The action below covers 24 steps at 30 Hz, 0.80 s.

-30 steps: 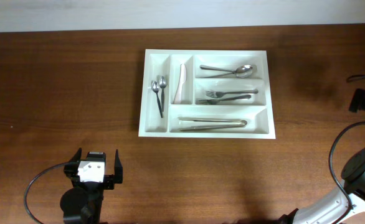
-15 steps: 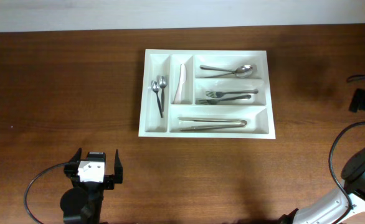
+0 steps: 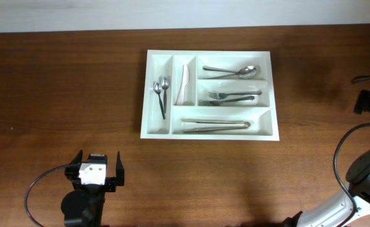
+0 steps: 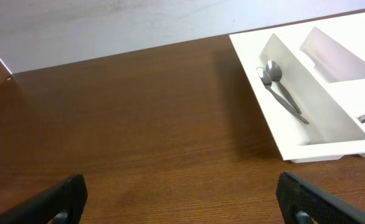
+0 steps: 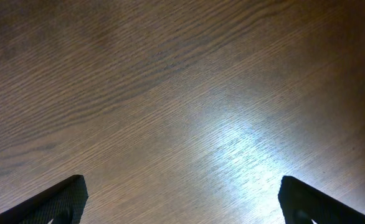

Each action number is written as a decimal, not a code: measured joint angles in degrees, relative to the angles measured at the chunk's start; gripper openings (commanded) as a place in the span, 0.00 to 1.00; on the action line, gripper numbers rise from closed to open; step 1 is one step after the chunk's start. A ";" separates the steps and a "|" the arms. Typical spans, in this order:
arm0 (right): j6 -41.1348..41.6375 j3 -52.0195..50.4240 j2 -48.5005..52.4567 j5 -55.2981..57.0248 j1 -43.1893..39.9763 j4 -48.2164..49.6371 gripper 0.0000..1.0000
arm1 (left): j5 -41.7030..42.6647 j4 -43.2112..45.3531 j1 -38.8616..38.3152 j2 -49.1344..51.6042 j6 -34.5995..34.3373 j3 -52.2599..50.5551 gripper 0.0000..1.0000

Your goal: Pack container

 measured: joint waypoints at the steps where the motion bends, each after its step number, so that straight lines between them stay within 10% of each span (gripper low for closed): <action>1: 0.00 -0.09 -0.42 -0.02 0.00 0.02 0.98 | 0.00 0.02 0.00 0.00 0.00 0.00 0.99; 24: 0.00 -0.28 -39.60 -0.20 15.15 0.00 0.99 | 0.00 -0.02 0.00 0.00 0.00 0.00 0.99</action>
